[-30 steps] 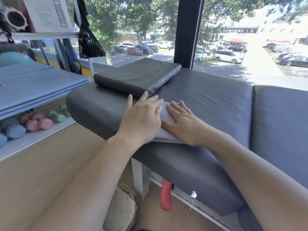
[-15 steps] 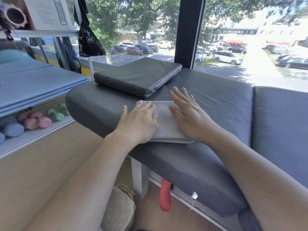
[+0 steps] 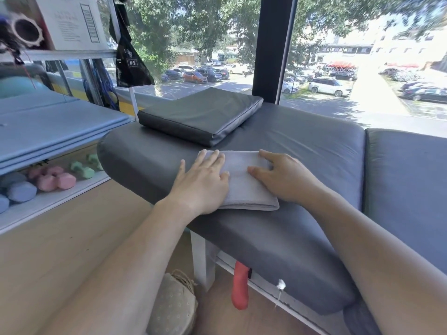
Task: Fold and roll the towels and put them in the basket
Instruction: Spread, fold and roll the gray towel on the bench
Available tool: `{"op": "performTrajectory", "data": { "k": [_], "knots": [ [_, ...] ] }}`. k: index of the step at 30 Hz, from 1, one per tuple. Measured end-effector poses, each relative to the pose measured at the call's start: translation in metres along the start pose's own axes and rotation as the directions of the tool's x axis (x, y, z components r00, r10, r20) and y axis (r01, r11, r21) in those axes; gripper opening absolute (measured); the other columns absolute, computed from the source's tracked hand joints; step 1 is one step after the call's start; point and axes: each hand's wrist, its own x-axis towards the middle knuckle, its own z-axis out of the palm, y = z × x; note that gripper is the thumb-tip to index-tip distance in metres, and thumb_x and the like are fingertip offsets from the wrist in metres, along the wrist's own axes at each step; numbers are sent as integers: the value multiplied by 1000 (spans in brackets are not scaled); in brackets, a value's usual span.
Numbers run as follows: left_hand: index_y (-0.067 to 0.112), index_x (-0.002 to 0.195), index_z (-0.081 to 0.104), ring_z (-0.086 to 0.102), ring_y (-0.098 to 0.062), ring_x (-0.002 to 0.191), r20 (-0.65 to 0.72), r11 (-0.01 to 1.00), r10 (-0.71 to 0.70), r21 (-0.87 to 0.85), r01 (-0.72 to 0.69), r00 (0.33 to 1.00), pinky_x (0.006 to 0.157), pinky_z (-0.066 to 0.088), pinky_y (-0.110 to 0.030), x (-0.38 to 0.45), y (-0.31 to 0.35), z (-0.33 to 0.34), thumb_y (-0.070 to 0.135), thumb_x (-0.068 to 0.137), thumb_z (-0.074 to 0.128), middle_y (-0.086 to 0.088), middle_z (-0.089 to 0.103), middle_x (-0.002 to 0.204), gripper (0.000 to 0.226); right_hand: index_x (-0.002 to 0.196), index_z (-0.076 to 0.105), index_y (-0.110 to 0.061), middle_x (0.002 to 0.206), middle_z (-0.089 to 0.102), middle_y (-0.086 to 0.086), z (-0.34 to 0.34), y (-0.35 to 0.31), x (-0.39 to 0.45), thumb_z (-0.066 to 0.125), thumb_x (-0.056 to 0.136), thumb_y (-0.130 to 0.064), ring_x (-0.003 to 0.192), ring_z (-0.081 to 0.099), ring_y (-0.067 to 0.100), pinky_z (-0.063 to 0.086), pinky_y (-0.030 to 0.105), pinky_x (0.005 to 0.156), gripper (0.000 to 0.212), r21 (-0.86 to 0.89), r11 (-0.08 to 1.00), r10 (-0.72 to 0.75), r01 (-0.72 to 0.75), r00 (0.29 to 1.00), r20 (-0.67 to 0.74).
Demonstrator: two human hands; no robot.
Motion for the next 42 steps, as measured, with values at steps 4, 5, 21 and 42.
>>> {"op": "performTrajectory", "data": {
  "k": [4,5,21,42],
  "knots": [
    [25,162,8,-10,-9,155,-18,999,0,-39,-1,1000,125,-3,-52,0,0,2,36,106,17,14,-3,169,57,158,29,-26,156,44,0,-11,3,-3,61,83,-73,143,41,23,37,42,113,94,44,992,117,-116,993,-6],
    [25,162,9,-10,-10,155,-23,998,-4,-58,3,1000,125,-3,-52,0,0,2,36,106,18,13,-1,169,57,159,28,-25,159,40,-1,-11,0,-5,64,82,-71,144,39,22,36,40,114,97,74,990,117,-120,992,41],
    [28,150,44,37,-13,144,-283,843,-170,-537,-9,944,119,30,-39,-6,8,-31,49,92,61,8,45,154,64,160,26,-27,106,72,9,-39,0,-8,79,81,1,96,75,28,58,40,93,100,807,581,47,-109,994,100],
    [5,111,71,75,-23,94,12,161,-18,-987,15,1000,80,62,-31,-4,17,-15,18,90,72,-11,77,105,24,141,54,-11,130,69,8,-48,37,1,74,84,-18,120,66,26,55,41,100,60,833,496,-203,-245,900,385]
  ]
}}
